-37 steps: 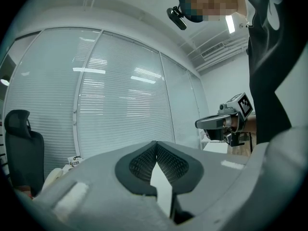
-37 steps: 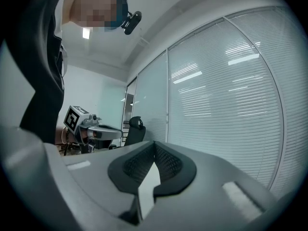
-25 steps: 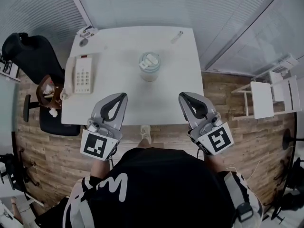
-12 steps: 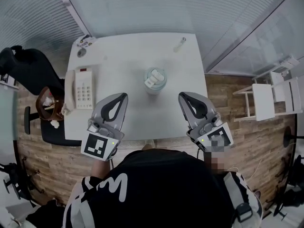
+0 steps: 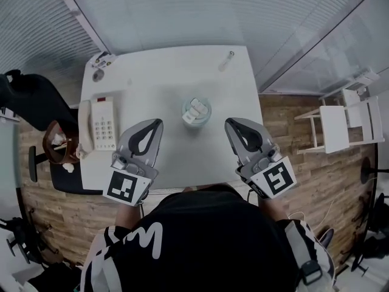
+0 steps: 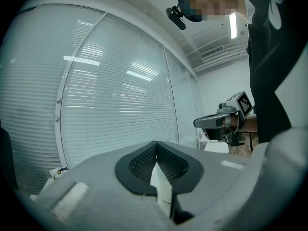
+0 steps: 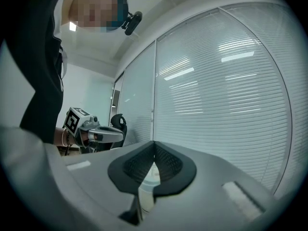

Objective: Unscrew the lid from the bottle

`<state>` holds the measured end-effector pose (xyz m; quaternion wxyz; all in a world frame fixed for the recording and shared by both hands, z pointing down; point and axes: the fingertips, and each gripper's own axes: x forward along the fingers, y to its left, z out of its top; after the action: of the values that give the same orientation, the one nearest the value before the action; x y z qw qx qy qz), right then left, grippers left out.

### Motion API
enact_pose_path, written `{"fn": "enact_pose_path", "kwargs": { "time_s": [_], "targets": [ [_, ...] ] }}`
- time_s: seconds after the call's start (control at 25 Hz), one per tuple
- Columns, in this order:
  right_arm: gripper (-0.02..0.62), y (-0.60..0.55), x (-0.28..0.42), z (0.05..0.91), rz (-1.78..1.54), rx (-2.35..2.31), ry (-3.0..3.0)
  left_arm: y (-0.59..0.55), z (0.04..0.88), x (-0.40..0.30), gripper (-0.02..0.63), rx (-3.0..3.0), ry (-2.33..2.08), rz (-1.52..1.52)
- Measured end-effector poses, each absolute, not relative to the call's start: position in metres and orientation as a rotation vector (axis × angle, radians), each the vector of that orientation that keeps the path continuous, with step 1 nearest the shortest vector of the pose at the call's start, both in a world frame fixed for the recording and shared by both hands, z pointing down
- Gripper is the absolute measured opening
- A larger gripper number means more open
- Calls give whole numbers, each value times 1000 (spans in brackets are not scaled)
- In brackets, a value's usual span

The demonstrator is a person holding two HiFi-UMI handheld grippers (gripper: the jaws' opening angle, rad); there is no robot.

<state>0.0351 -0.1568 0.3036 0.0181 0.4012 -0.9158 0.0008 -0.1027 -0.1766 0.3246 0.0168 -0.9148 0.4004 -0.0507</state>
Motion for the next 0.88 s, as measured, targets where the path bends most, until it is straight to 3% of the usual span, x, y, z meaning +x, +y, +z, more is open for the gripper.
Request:
{"fn": "enact_pose_path", "kwargs": {
  "time_s": [0.76,0.88],
  "targets": [
    [2,-169,38,316,-17,1031,-2907,-177,343,-93,3,-2846,1312,-218],
    [3,-168,35,324,-7,979,-2908,-175,354,-90,76,-2873,1274,-257]
  ]
}}
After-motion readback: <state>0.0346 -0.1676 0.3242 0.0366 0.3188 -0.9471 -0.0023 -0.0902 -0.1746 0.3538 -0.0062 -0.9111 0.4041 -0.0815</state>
